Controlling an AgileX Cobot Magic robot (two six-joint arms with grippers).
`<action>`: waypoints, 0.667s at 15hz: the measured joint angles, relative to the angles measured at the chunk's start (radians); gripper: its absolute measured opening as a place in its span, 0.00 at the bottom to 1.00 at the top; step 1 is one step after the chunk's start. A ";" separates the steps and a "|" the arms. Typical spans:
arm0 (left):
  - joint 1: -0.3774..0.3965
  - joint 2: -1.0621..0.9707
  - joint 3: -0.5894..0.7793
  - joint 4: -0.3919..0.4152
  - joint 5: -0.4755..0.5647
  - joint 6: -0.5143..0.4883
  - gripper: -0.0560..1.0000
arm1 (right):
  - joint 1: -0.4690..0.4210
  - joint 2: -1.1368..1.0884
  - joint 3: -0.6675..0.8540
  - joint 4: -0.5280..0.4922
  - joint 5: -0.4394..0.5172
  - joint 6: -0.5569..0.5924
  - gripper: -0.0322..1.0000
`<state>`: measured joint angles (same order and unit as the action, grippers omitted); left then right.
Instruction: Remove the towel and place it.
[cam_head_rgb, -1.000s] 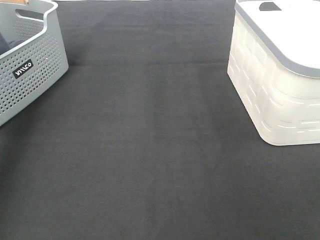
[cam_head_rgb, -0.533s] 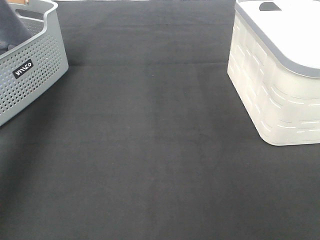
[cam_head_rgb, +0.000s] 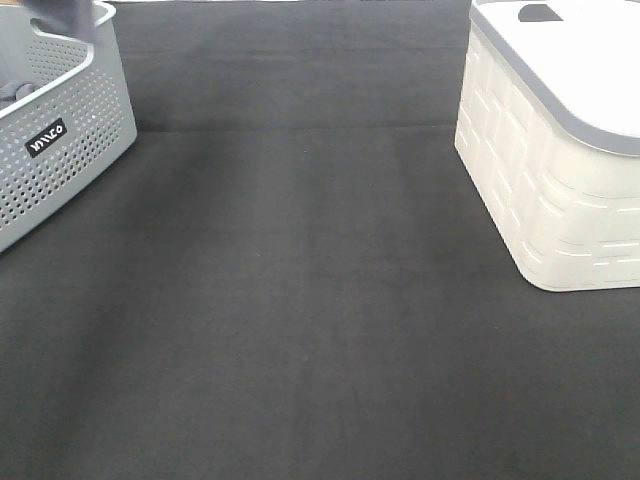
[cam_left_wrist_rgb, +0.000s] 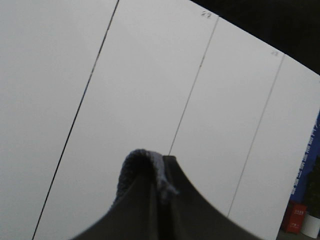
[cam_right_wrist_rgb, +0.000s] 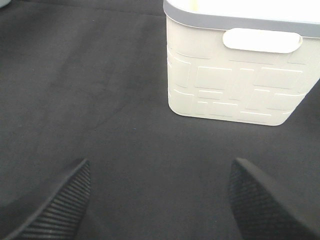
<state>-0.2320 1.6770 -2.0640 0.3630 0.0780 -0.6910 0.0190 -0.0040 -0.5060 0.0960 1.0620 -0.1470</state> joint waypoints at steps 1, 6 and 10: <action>-0.034 -0.002 -0.006 0.000 0.002 0.040 0.05 | 0.000 0.000 0.000 0.000 0.000 0.000 0.76; -0.176 0.004 -0.008 0.003 0.247 0.229 0.05 | 0.000 0.000 0.000 0.009 0.000 0.008 0.76; -0.225 0.005 0.034 0.003 0.420 0.278 0.05 | 0.000 0.025 0.000 0.106 -0.011 0.000 0.75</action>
<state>-0.4570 1.6820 -2.0300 0.3660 0.4980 -0.4130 0.0190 0.0210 -0.5060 0.2020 1.0510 -0.1470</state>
